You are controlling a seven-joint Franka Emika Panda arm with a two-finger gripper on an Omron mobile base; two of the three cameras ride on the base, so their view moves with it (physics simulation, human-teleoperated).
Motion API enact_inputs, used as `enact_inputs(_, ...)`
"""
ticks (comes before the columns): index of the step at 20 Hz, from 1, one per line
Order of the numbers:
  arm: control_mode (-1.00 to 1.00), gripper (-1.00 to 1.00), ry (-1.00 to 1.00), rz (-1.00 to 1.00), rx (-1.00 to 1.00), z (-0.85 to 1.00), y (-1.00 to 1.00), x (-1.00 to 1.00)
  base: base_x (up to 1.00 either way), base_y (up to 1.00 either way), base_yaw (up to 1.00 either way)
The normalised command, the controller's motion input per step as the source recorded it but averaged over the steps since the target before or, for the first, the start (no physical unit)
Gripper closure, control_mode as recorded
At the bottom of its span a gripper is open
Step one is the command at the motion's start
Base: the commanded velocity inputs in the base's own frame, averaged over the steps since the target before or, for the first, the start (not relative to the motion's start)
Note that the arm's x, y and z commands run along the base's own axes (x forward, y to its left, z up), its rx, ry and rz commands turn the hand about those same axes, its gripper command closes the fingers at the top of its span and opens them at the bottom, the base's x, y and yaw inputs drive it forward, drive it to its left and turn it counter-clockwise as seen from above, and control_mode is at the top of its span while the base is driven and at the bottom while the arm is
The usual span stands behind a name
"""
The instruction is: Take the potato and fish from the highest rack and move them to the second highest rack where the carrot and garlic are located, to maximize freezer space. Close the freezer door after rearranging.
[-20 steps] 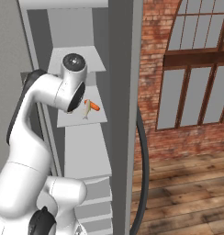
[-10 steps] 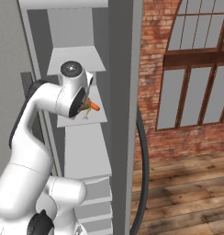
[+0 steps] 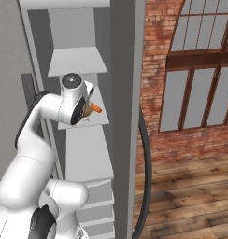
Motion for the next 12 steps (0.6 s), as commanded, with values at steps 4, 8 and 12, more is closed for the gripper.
enact_inputs(4,-1.0,1.0,0.0,0.0,0.05,-0.3,0.01,0.46,0.0,0.0,0.0)
enact_inputs(8,-1.0,1.0,0.02,0.0,0.0,-0.23,0.13,0.54,0.0,0.0,0.0)
enact_inputs(12,-1.0,1.0,0.05,0.0,0.0,-0.14,0.24,0.54,0.0,0.0,0.0)
